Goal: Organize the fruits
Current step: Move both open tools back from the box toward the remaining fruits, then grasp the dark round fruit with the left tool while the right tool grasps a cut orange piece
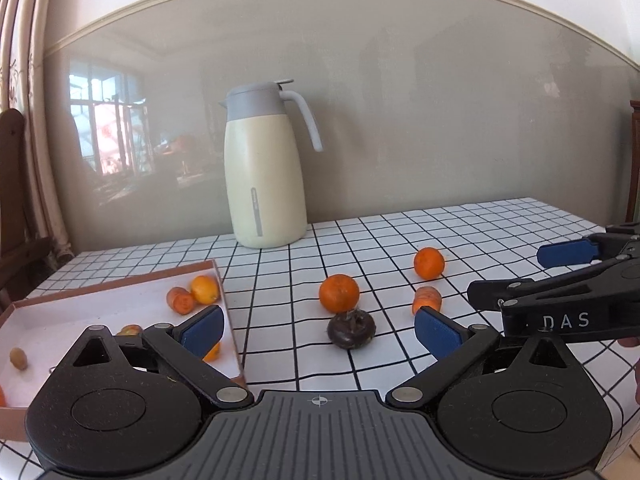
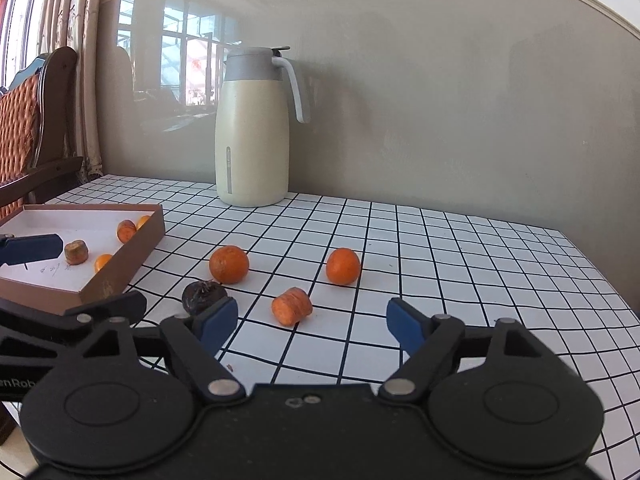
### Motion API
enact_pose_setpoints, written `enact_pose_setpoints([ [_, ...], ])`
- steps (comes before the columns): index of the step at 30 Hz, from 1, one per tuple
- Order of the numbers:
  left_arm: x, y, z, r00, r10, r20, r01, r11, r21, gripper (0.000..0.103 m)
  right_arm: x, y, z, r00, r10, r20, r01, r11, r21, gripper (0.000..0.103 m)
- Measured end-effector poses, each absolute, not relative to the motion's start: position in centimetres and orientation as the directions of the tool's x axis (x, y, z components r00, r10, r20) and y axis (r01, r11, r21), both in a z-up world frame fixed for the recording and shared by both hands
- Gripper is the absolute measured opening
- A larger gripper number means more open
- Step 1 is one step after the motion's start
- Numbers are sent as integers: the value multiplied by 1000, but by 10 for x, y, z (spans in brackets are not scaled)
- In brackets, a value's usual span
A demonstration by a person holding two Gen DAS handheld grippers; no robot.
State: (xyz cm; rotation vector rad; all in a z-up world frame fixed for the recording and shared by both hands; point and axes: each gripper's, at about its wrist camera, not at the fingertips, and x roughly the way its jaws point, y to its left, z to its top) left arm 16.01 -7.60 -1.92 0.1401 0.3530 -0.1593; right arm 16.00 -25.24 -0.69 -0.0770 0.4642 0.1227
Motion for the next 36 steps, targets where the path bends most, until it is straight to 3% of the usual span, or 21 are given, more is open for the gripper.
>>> enact_pose_setpoints([
  [2, 167, -78, -22, 916, -143, -374, 191, 977, 92, 88, 165, -254, -10, 884, 94, -457, -135, 989, -57, 74],
  [9, 184, -84, -34, 896, -147, -419, 191, 980, 64, 85, 183, -262, -22, 868, 90, -488, -132, 990, -54, 67],
  [12, 194, -87, -42, 879, -159, -450, 190, 981, 25, 75, 190, -258, -29, 856, 102, -506, -155, 986, -64, 62],
  [18, 209, -89, -52, 860, -159, -486, 162, 986, -37, 64, 201, -253, -42, 830, 123, -544, -185, 981, -61, 52],
  [27, 223, -95, -57, 862, -124, -492, 132, 991, -19, 62, 216, -255, -47, 813, 145, -564, -194, 981, -28, 46],
  [36, 224, -101, -58, 855, -131, -501, 140, 990, -19, 61, 231, -265, -49, 772, 210, -600, -242, 970, 27, 47],
])
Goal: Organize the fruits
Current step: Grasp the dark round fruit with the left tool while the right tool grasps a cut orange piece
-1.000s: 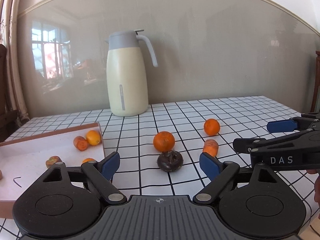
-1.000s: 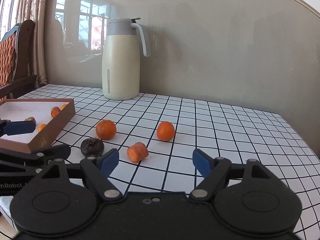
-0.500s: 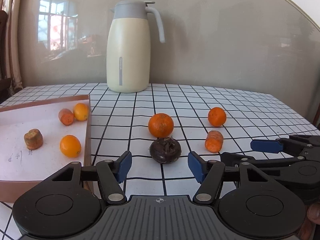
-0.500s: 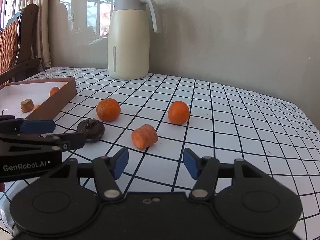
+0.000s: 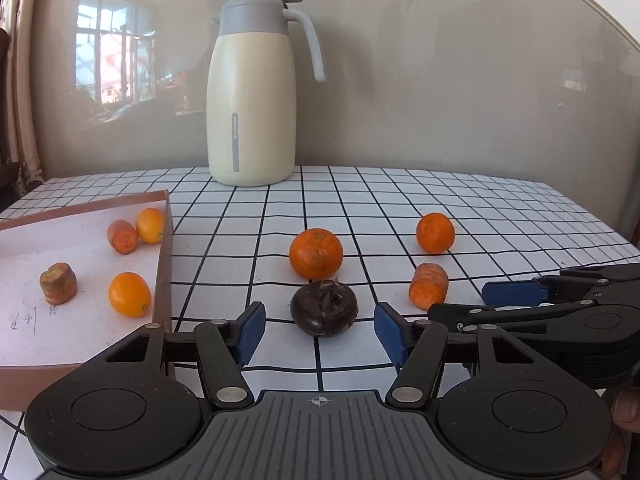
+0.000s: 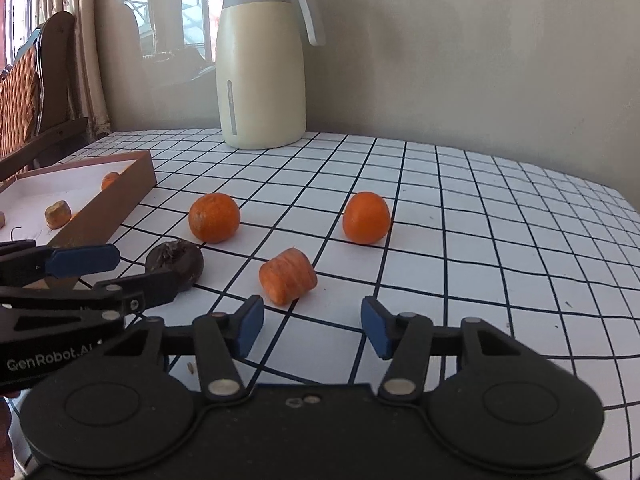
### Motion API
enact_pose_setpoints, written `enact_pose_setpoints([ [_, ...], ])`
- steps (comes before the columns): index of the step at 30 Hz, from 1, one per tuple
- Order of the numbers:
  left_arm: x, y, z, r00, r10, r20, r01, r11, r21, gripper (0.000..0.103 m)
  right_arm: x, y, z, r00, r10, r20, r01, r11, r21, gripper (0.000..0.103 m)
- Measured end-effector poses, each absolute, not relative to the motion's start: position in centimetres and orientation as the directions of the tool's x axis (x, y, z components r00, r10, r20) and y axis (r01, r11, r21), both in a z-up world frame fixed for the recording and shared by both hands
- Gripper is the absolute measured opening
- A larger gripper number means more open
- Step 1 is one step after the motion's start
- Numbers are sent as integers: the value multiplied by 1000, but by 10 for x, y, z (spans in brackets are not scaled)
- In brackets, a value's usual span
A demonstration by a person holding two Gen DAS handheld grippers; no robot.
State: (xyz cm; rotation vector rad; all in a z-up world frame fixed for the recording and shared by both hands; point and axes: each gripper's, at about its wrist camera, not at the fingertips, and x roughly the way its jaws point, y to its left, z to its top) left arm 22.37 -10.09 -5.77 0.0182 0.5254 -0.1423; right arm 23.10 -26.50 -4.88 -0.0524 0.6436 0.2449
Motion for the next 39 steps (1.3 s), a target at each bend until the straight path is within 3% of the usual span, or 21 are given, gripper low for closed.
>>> enact_pose_setpoints([
  [5, 224, -100, -59, 858, -118, -500, 126, 992, -18, 57, 238, -260, -48, 763, 217, -609, -254, 967, 26, 47],
  [27, 249, -113, -65, 829, -110, -549, 125, 992, -12, 56, 256, -280, -47, 780, 133, -612, -186, 982, -23, 42],
  [29, 250, -114, -65, 825, -105, -556, 123, 992, -6, 49, 255, -279, -47, 781, 131, -610, -187, 982, -30, 41],
  [34, 254, -114, -66, 820, -104, -563, 122, 993, -6, 45, 255, -278, -47, 782, 131, -609, -186, 982, -27, 31],
  [36, 255, -115, -66, 820, -105, -563, 126, 992, -2, 43, 255, -278, -47, 783, 132, -608, -185, 983, -24, 16],
  [39, 254, -114, -66, 819, -120, -562, 139, 990, -9, 43, 254, -276, -46, 784, 122, -608, -178, 983, -33, 16],
])
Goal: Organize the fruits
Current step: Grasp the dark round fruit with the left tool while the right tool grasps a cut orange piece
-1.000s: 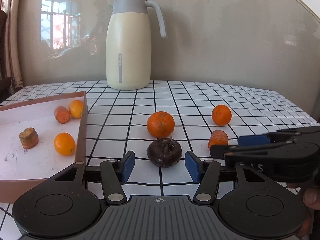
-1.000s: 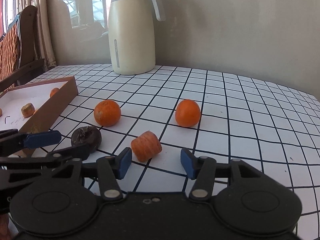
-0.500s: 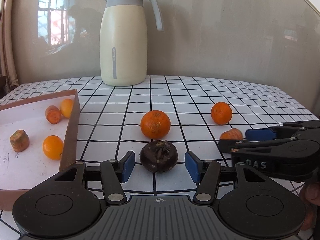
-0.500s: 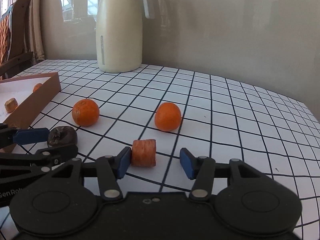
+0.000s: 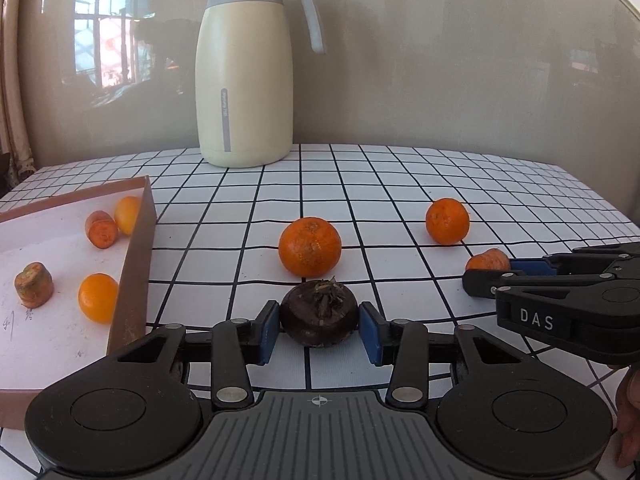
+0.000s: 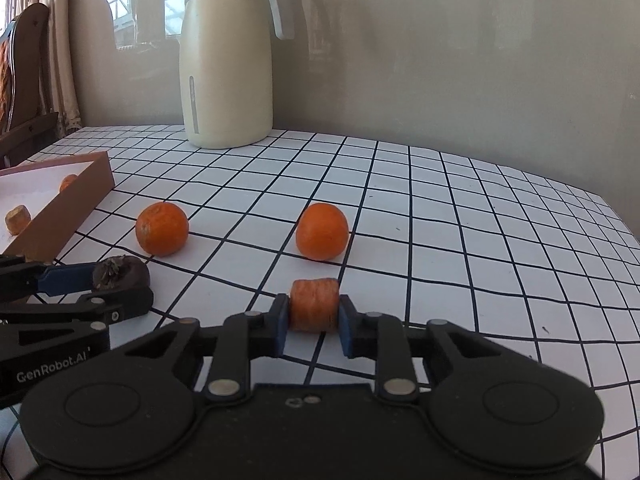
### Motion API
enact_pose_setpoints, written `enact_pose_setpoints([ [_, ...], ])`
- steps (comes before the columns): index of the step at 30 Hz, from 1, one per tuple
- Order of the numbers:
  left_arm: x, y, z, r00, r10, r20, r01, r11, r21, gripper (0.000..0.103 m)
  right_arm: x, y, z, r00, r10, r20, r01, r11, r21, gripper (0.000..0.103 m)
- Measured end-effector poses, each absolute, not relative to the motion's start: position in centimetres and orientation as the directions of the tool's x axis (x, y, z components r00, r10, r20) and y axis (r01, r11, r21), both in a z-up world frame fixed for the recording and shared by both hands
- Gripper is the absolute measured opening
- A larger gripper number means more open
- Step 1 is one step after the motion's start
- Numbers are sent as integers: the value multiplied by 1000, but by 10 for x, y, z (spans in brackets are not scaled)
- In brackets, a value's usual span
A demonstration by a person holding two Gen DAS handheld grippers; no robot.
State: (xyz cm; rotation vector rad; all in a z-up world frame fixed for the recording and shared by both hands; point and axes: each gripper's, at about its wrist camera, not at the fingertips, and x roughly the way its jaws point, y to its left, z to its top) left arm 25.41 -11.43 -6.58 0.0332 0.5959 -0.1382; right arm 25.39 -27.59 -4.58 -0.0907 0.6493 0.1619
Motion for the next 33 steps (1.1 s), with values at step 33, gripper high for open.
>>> enact_pose_setpoints([
  [33, 178, -89, -12, 882, -179, -436, 210, 977, 24, 43, 186, -247, -5, 844, 111, -525, -173, 982, -71, 16],
])
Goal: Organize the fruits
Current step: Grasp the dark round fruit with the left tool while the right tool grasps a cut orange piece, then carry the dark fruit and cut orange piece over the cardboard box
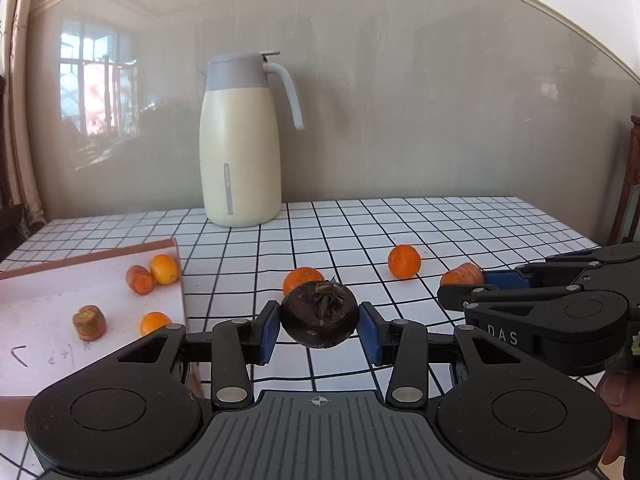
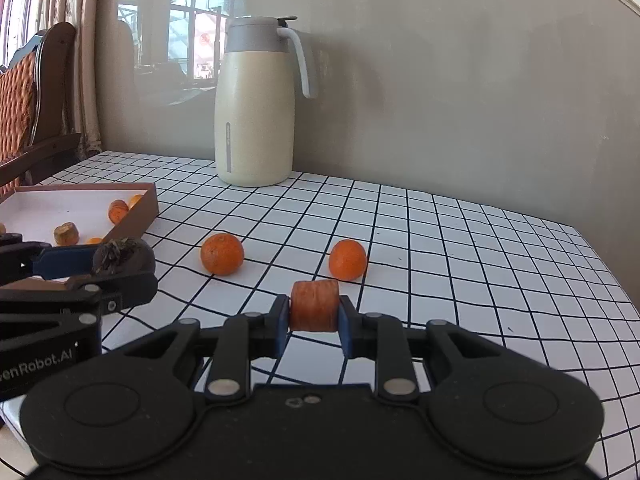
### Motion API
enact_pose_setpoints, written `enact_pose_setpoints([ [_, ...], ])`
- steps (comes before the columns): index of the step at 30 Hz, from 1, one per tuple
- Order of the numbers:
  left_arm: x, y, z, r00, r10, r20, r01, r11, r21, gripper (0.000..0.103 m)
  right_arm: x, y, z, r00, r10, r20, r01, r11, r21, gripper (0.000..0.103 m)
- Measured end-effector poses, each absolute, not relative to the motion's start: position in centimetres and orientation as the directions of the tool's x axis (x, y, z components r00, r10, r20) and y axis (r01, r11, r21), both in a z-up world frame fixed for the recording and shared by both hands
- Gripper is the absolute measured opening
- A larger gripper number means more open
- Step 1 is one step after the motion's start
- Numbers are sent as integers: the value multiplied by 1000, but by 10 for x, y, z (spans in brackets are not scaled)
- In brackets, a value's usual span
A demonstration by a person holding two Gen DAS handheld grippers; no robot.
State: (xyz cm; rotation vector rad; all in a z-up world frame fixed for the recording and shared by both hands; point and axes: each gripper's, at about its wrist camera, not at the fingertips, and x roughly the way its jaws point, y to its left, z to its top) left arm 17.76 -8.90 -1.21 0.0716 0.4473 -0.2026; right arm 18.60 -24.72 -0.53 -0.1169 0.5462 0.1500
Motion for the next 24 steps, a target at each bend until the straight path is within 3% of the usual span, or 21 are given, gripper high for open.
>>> enact_pose_setpoints([
  [24, 132, 15, 6, 923, -19, -385, 35, 999, 36, 43, 151, -149, 17, 826, 331, -456, -397, 916, -55, 16],
])
